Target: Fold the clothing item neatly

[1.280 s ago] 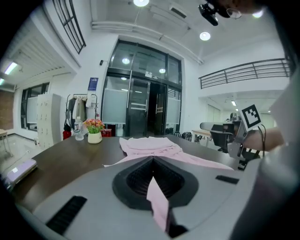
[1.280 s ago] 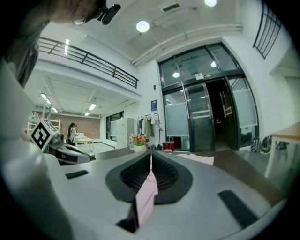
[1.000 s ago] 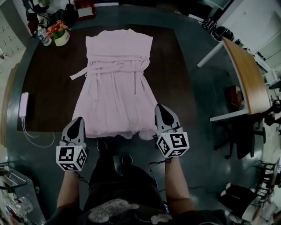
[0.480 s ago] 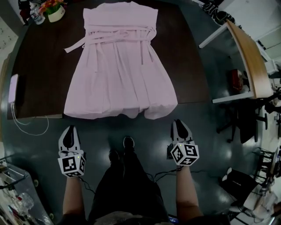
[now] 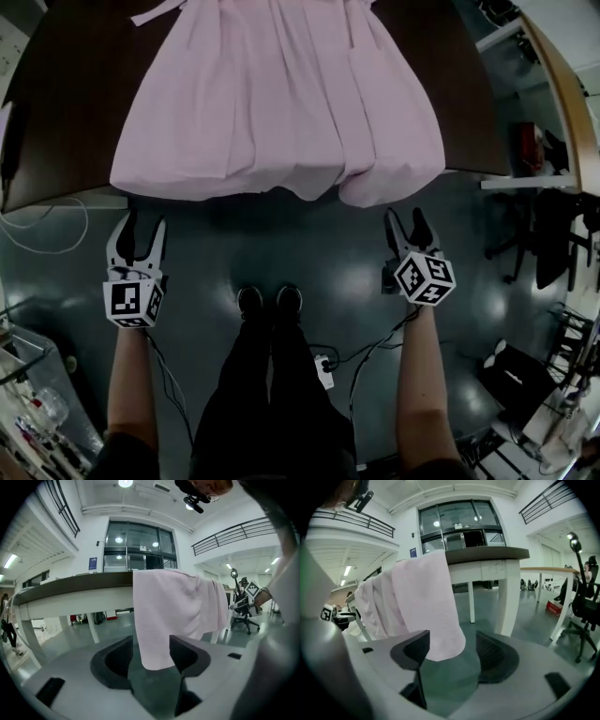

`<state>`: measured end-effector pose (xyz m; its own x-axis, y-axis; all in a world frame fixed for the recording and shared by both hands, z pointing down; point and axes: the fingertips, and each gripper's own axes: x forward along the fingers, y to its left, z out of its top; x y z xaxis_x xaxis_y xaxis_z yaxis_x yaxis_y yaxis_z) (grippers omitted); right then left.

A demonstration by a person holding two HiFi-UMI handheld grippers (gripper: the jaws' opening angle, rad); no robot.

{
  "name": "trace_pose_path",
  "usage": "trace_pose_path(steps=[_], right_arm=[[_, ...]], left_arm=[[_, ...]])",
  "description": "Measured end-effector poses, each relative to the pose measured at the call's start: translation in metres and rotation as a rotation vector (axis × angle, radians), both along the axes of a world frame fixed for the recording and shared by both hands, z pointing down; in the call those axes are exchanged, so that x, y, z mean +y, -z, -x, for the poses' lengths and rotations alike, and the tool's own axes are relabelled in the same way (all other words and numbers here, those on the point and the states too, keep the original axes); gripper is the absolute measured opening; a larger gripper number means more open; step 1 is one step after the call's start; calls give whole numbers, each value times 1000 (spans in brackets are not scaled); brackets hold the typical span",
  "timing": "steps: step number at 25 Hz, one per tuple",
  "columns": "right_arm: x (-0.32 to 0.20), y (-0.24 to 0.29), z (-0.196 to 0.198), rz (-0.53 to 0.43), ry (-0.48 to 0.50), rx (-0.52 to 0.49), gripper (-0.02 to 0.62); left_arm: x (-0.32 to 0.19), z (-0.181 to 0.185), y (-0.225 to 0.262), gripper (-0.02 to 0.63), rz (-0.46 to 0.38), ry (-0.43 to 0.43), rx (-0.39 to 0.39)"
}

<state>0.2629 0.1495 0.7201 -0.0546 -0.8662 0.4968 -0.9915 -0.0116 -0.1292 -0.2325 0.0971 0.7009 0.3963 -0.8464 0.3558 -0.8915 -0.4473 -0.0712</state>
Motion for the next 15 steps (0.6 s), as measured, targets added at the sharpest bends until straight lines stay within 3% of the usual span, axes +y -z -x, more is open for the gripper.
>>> trace_pose_path(steps=[3,10,12,13,14,15], right_arm=[[-25,-18,-2,-15,60,21,314],[-48,-28,28,-40,188,28,313],[-43,-26,40,-37,219,30,282],[-40,-24,46,-33,227,33,225],[-37,-22,49,-28,233,40,170],[-34,-19,52,-22,236,49,100]], left_arm=[[-29,-8,-12,322,-46,-32,-6],[-27,-39,-30,308,15,-141,-2],[-18,-40,-25,156,18,-123,2],[-12,-40,-20,76,24,-112,14],[-6,-41,-16,23,32,-109,31],[1,-45,-11,18,41,-113,50]])
